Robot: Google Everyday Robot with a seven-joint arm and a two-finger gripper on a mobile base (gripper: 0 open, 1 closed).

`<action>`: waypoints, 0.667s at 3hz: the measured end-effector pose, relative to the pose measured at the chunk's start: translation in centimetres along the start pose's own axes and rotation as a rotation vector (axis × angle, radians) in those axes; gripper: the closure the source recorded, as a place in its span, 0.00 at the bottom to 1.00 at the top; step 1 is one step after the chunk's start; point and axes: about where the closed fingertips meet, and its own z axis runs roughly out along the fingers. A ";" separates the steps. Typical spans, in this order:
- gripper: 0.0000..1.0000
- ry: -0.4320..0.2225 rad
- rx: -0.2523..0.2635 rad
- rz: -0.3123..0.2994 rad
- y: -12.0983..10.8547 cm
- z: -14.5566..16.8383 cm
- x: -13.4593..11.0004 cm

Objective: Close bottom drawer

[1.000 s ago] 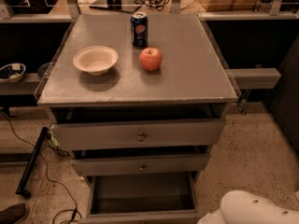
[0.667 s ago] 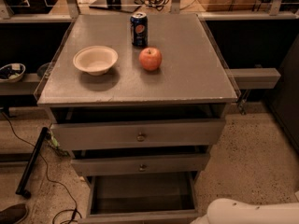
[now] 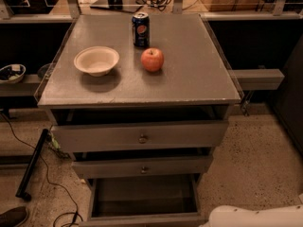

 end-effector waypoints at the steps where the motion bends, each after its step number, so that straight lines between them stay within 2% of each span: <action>1: 1.00 0.032 -0.027 0.092 -2.1 4.5 3.2; 2: 1.00 0.060 -0.043 0.158 -3.5 6.8 6.0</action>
Offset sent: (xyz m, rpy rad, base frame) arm -0.0221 -0.0463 -0.1246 -0.0679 0.1767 -0.1469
